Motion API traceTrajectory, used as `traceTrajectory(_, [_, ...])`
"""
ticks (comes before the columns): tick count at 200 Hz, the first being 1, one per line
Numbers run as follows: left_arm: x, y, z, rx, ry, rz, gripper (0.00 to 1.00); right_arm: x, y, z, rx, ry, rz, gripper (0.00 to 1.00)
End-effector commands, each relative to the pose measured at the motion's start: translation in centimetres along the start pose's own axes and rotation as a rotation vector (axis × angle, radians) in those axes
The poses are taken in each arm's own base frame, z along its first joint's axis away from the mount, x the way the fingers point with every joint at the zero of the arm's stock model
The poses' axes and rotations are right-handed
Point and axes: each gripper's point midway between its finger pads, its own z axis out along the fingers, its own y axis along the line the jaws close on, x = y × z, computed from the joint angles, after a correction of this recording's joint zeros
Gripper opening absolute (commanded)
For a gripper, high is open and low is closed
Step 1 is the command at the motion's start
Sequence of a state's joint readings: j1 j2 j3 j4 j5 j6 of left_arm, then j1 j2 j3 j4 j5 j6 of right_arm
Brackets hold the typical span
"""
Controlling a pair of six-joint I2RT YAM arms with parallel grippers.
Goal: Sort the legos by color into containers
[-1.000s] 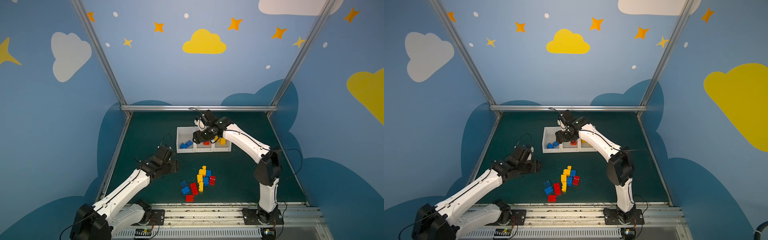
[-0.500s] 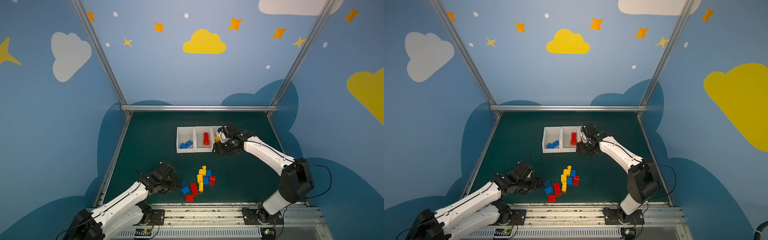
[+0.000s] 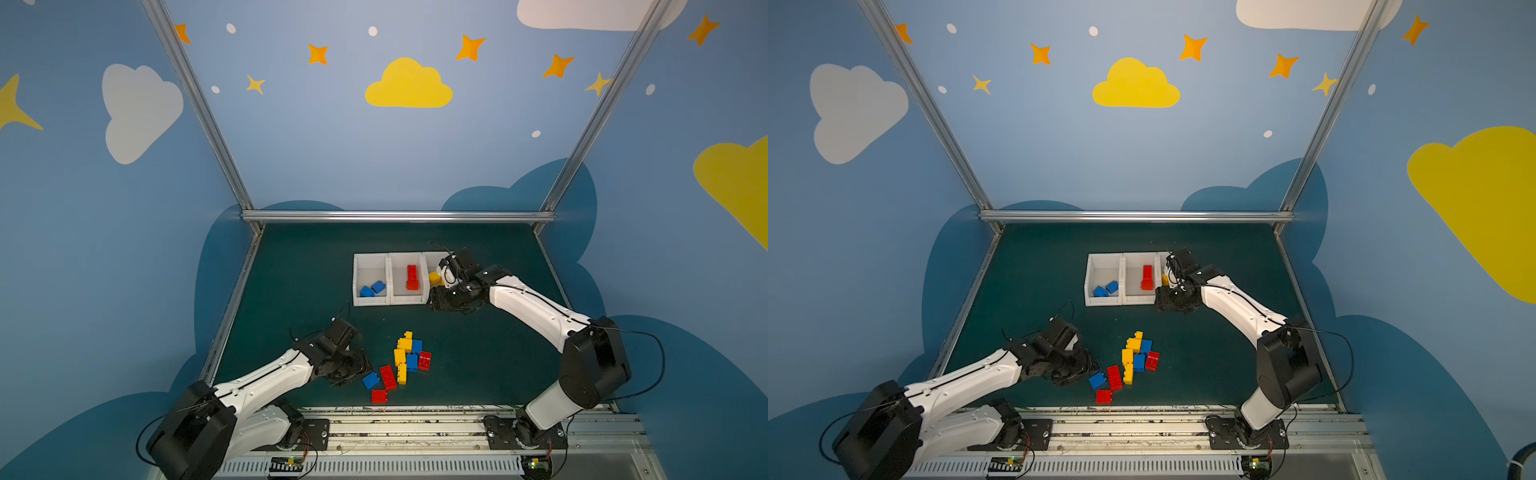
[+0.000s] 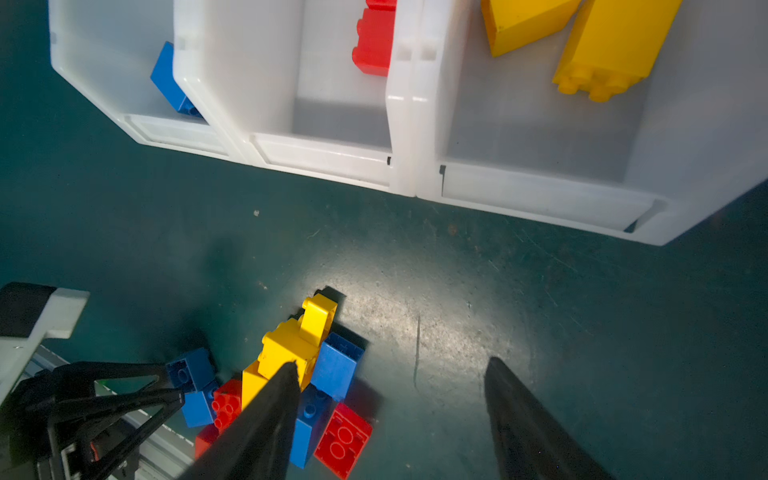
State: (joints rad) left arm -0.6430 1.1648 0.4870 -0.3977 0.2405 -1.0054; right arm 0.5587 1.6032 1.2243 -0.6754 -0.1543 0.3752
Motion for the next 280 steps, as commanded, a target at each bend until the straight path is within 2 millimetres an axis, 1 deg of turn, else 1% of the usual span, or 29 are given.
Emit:
traceTrajectory(1, [-0.5,-1.3,0.1,0.016,0.005,0.046,0.65,0.2,-0.1,-1.0,-0.001,-0.020,0.015,0.71])
traceTrajectory(43, [-0.7,-1.4,0.7,-0.041,0.034,0.069,0.64,0.5,-0.4,-0.9,0.010,-0.012,0.021,0.71])
traceTrajectory(51, [-1.4,-1.0,0.7,-0.073,0.005,0.073,0.64,0.6,-0.5,-0.8,0.011,-0.010,0.022,0.71])
traceTrajectory(81, [-2.0,-0.9,0.7,-0.148,-0.009,0.106,0.61,0.6,-0.4,-0.5,0.005,0.000,0.026,0.71])
traceTrajectory(105, [-2.0,-0.4,0.8,-0.221,-0.005,0.129,0.56,0.7,-0.4,-0.4,0.008,0.006,0.027,0.70])
traceTrajectory(157, [-1.5,-0.4,1.6,-0.294,0.028,0.177,0.52,1.0,-0.5,-0.3,0.008,0.012,0.031,0.69])
traceTrajectory(182, [-1.4,-0.3,1.8,-0.349,0.039,0.214,0.45,1.1,-0.6,-0.3,0.011,0.017,0.033,0.68])
traceTrajectory(216, [-1.4,-0.5,2.2,-0.366,0.046,0.240,0.37,1.3,-0.7,-0.3,0.016,0.017,0.036,0.67])
traceTrajectory(228, [-1.5,-0.6,2.2,-0.367,0.041,0.245,0.35,1.3,-0.8,-0.4,0.018,0.018,0.036,0.66])
traceTrajectory(252, [-2.0,-1.3,1.7,-0.348,0.010,0.262,0.33,1.4,-1.0,-0.4,0.026,0.021,0.039,0.66])
traceTrajectory(269, [-2.9,-2.2,0.9,-0.337,-0.034,0.277,0.32,1.5,-1.0,-0.4,0.027,0.024,0.043,0.65])
traceTrajectory(280, [-4.0,-2.7,0.2,-0.347,-0.077,0.264,0.32,1.5,-1.0,-0.5,0.029,0.024,0.044,0.65])
